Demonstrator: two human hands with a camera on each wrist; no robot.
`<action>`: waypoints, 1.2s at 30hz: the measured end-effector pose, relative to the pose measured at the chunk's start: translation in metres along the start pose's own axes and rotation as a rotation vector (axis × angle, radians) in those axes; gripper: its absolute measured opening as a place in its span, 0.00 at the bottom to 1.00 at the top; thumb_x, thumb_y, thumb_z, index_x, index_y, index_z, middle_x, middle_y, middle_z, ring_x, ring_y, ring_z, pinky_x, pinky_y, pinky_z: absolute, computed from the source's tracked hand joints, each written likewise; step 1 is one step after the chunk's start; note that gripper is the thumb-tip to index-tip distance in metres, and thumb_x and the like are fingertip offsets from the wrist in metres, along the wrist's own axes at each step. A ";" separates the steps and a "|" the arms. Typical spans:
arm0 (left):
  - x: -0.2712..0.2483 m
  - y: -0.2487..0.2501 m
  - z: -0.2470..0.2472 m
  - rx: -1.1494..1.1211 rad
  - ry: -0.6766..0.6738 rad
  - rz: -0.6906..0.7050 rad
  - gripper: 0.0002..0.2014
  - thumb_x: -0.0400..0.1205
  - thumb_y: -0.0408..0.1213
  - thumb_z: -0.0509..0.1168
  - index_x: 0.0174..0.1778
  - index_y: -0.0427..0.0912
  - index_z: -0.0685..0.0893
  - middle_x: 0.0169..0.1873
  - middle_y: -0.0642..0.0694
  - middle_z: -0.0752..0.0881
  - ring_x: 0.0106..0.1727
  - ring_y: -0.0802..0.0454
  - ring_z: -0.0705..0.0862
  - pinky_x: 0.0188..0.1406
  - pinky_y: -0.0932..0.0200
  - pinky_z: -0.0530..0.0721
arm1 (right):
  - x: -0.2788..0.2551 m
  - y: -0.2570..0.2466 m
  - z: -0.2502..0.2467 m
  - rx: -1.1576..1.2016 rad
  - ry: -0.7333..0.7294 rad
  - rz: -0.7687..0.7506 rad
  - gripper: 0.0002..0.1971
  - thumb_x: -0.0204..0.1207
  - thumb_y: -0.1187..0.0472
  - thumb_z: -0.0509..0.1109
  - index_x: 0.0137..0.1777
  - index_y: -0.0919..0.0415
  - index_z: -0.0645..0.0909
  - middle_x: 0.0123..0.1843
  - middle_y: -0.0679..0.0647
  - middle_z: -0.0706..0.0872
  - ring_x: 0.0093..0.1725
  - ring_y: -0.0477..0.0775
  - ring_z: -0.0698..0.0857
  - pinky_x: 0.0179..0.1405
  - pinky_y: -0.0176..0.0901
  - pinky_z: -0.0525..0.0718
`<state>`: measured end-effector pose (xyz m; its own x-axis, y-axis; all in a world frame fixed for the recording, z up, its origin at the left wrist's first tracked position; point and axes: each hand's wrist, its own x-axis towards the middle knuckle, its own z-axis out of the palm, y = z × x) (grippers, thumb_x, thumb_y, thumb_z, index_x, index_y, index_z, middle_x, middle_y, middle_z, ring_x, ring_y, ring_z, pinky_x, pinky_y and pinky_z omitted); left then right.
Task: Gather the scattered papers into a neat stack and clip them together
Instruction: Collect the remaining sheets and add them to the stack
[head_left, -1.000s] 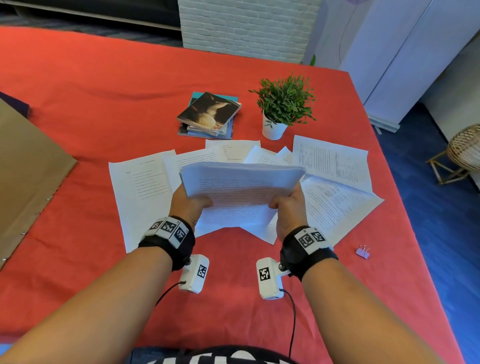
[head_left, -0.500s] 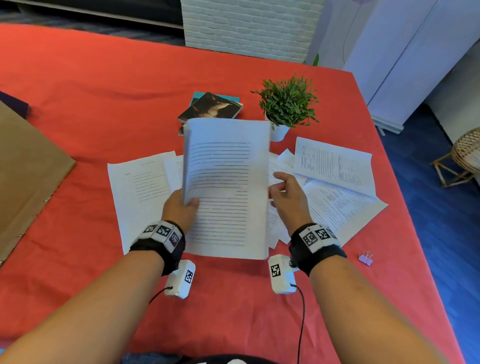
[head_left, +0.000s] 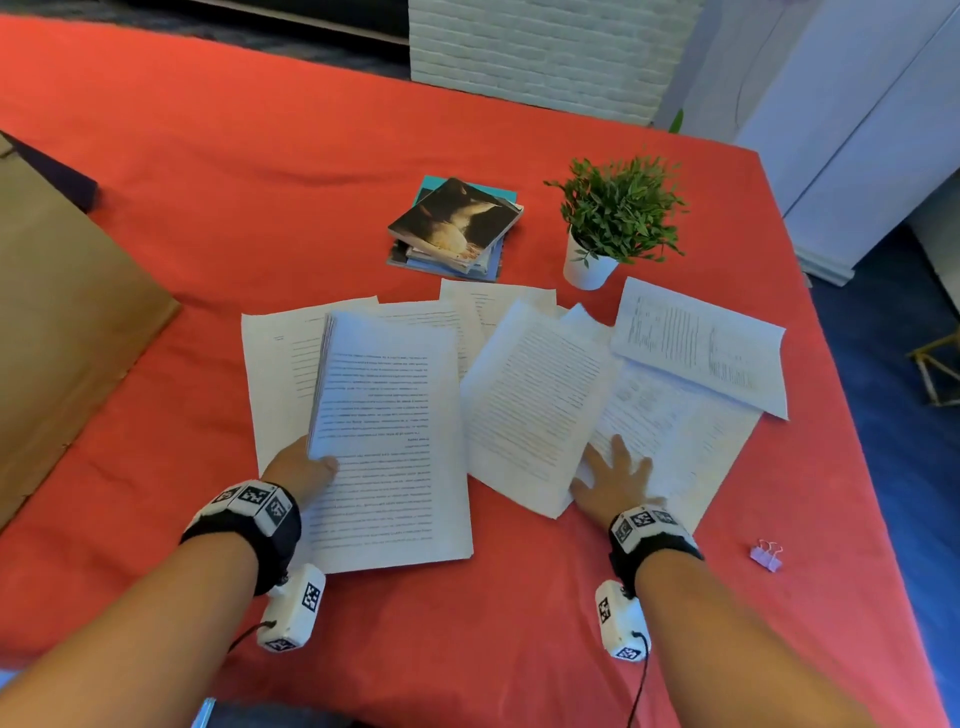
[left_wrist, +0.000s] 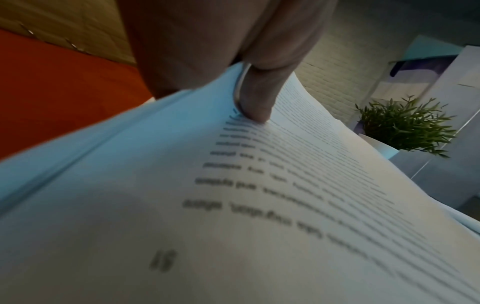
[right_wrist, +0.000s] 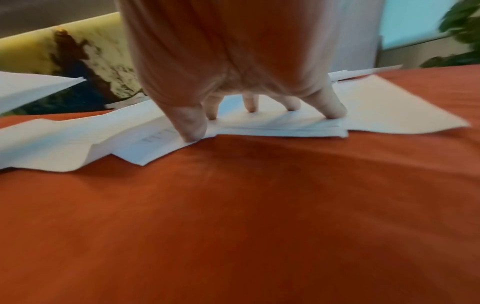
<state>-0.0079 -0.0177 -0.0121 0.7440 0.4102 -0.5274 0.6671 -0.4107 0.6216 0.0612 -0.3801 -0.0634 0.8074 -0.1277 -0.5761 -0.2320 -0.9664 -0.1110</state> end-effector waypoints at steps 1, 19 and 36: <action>0.001 -0.004 -0.003 -0.009 -0.006 -0.011 0.21 0.83 0.33 0.60 0.73 0.37 0.73 0.68 0.35 0.80 0.68 0.36 0.78 0.66 0.52 0.73 | -0.008 -0.010 0.002 -0.023 -0.020 -0.035 0.32 0.78 0.36 0.53 0.79 0.27 0.41 0.86 0.43 0.33 0.83 0.69 0.33 0.72 0.84 0.46; -0.006 -0.014 -0.010 -0.310 0.038 -0.038 0.17 0.80 0.31 0.64 0.66 0.40 0.78 0.59 0.37 0.85 0.61 0.36 0.83 0.68 0.39 0.78 | -0.018 0.048 -0.018 0.420 0.245 0.403 0.32 0.73 0.60 0.62 0.77 0.39 0.65 0.84 0.54 0.46 0.77 0.70 0.58 0.76 0.65 0.63; -0.018 0.026 0.034 -0.331 -0.097 0.045 0.19 0.81 0.27 0.63 0.70 0.38 0.76 0.62 0.36 0.83 0.65 0.35 0.80 0.71 0.40 0.74 | -0.059 -0.001 0.028 0.519 0.084 -0.393 0.29 0.67 0.84 0.58 0.68 0.67 0.79 0.74 0.62 0.68 0.77 0.58 0.69 0.64 0.21 0.60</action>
<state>-0.0030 -0.0631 -0.0060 0.7834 0.3121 -0.5375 0.5964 -0.1340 0.7914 -0.0018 -0.3654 -0.0518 0.9200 0.1757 -0.3503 -0.1259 -0.7140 -0.6887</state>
